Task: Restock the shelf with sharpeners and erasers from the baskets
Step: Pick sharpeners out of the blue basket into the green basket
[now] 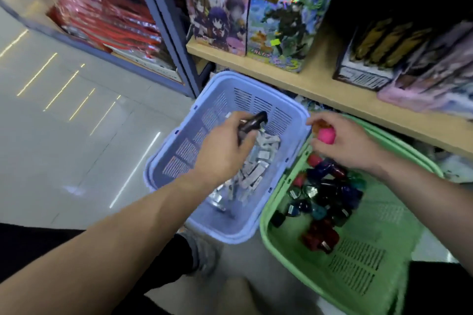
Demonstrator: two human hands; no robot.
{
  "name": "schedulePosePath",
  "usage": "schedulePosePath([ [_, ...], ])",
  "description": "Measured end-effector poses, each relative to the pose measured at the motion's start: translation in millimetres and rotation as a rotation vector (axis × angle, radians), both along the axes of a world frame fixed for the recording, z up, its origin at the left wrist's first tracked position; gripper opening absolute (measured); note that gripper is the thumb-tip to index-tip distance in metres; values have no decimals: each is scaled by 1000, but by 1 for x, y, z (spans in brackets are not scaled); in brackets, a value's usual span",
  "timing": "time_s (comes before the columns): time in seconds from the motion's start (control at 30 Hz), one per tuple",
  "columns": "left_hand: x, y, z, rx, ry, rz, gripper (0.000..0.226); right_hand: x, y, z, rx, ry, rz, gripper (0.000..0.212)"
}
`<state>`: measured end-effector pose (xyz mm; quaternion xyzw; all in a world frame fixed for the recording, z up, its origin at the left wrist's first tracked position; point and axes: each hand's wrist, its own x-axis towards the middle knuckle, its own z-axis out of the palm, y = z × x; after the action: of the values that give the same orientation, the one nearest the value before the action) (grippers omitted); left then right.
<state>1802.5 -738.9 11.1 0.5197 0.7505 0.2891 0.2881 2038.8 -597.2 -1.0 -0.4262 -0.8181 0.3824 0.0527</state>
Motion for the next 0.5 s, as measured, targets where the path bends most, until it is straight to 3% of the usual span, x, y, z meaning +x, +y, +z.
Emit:
schedulePosePath([
  [0.07, 52, 10, 0, -23, -23, -191, 35, 43, 2, -9, 46, -88, -112, 42],
  [0.2, 140, 20, -34, -173, -1, -490, 29, 117, -14, -37, -115, -332, -179, 51],
  [0.3, 181, 25, -72, -316, 77, -457, 24, 140, -32, -63, -256, -386, -203, 48],
  [0.43, 210, 25, -110, -440, 50, -235, 26, 145, -36, -87, -275, -389, -224, 59],
  [0.5, 214, 23, -115, -445, 32, -242, 33, 145, -32, -87, -251, -342, -214, 59],
])
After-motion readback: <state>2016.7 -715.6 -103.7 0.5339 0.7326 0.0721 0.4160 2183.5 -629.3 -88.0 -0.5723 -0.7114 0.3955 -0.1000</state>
